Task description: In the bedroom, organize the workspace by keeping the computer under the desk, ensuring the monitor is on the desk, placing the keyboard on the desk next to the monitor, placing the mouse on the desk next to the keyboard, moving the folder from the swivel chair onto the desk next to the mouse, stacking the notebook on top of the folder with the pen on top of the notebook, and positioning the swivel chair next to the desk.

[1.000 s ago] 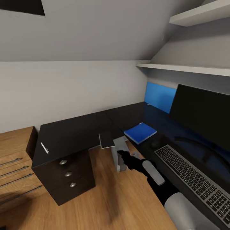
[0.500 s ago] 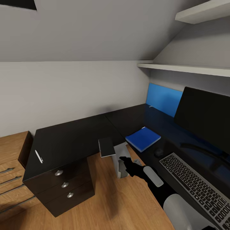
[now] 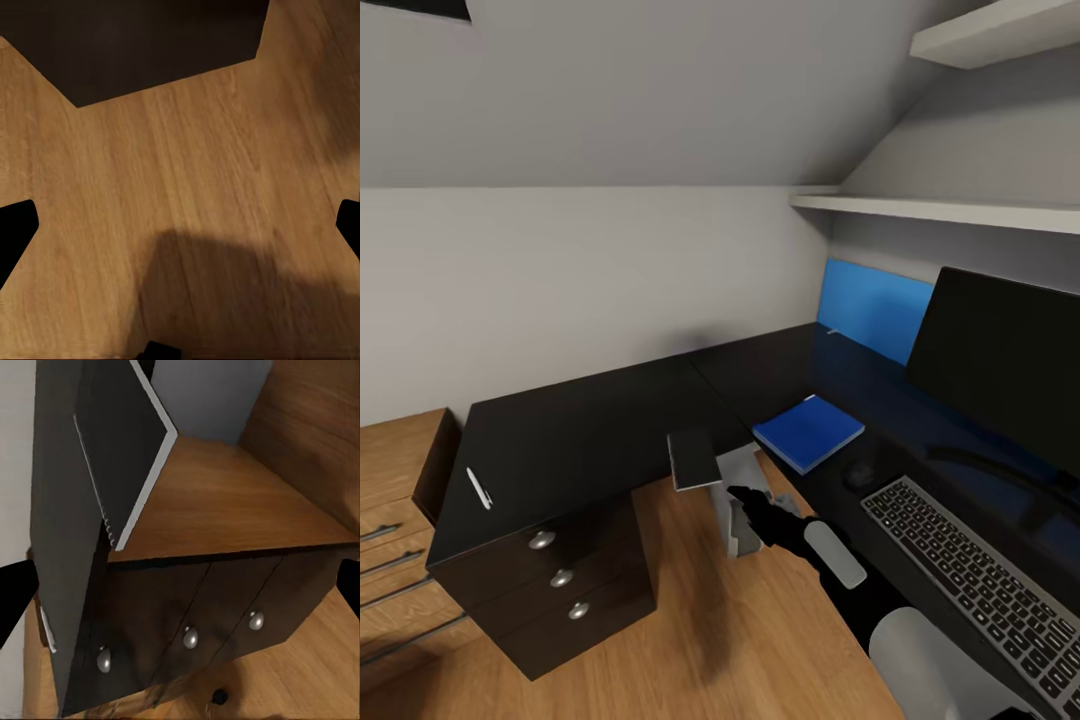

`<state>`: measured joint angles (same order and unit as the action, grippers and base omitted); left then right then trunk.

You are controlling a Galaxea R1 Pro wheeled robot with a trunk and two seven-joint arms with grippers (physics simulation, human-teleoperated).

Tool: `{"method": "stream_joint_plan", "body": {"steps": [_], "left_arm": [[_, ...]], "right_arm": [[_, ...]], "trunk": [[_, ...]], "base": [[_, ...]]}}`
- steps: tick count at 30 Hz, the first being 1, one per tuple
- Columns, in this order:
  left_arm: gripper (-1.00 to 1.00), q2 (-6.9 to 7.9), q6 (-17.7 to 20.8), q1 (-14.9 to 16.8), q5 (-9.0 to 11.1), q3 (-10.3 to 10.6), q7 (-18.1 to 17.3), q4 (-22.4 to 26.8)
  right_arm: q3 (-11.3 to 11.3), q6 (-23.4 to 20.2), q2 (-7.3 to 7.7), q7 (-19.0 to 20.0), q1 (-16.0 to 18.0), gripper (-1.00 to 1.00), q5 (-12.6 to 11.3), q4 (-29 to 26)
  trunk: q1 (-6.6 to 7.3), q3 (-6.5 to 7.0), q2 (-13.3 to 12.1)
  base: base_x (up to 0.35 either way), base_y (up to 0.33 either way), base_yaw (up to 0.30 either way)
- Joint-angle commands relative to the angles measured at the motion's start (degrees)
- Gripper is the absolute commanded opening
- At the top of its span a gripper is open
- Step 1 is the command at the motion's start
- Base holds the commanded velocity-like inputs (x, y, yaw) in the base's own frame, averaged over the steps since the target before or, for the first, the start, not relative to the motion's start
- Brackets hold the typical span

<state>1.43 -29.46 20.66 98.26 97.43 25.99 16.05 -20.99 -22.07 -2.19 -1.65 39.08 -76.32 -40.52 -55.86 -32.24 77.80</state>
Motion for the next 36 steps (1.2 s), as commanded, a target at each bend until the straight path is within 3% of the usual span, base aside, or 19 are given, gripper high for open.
{"method": "stream_joint_plan", "body": {"steps": [1, 4, 5, 16, 20, 23, 27, 28, 29, 32, 36], "left_arm": [[1.0, 0.08, 0.03, 0.08, 0.23, 0.45, 0.44, 0.2], [1.0, 0.06, 2.13, 0.08, 0.26, 0.21, 0.28, -0.66], [1.0, -0.07, 4.67, 0.08, 0.65, -0.71, 0.01, -2.42], [1.0, -0.02, 5.45, 0.08, 0.92, -1.18, -0.06, -2.95], [1.0, 0.17, 5.76, 0.08, 1.02, -1.3, -0.06, -3.13], [1.0, 0.33, 10.69, 0.08, 3.17, -3.83, -0.33, -5.35], [1.0, 1.53, 14.32, 0.08, 5.97, -5.74, -5.34, -6.76], [1.0, 2.21, 14.65, 0.08, 6.54, -6.11, -8.48, -7.0], [1.0, 2.75, 14.22, 0.08, 6.93, -6.36, -11.56, -7.16], [1.0, 3.51, 11.82, 0.08, 7.28, -6.61, -15.19, -7.34], [1.0, 4.57, 2.98, 0.08, 7.55, -6.82, -18.29, -7.41]], "right_arm": [[-0.07, -0.08, 0.01, 0.01, 0.04, 1.0, -0.16, -0.04], [-0.05, -0.08, 0.01, 0.35, 0.04, 1.0, 0.05, -0.07], [-0.02, -0.08, 0.06, 0.61, 0.04, 1.0, 0.1, -0.08], [0.01, 0.04, 0.03, 0.63, 0.04, 1.0, 0.28, -0.3], [0.08, 0.01, 0.24, 2.8, 0.04, 1.0, 0.21, -0.34], [0.08, 0.01, 0.32, 5.67, 0.04, 1.0, 0.21, -0.35], [0.08, 0.01, 0.38, 6.89, 0.04, 1.0, 0.23, -0.35], [0.08, 0.0, 0.4, 7.13, 0.04, 1.0, 0.22, -0.35], [0.08, 0.0, 0.41, 7.28, 0.04, 1.0, 0.25, -0.35], [0.08, 0.01, 0.4, 7.43, 0.04, 1.0, 0.28, -0.35], [0.08, 0.01, 0.38, 7.56, 0.04, 1.0, 0.29, -0.35]], "trunk": [[-0.23, -0.26, 0.45], [-0.88, -0.83, 1.65], [-1.1, -1.01, 2.06], [-3.52, -2.99, 6.47], [-4.4, -3.7, 8.07], [-5.06, -4.24, 9.27], [-5.94, -4.96, 10.88], [-6.16, -5.14, 11.28], [-6.38, -5.32, 11.68], [-7.03, -5.86, 12.88], [-7.91, -6.58, 14.49]], "base": [[0.0, 0.0, -0.051], [0.0, 0.0, -0.038], [0.0, 0.0, -0.005], [0.0, 0.0, -0.001], [0.0, 0.0, 0.0], [0.0, 0.0, 0.0], [0.0, 0.0, 0.0], [0.0, 0.0, 0.0], [0.0, 0.0, 0.0], [0.0, 0.0, 0.0], [0.0, 0.0, 0.0]]}}
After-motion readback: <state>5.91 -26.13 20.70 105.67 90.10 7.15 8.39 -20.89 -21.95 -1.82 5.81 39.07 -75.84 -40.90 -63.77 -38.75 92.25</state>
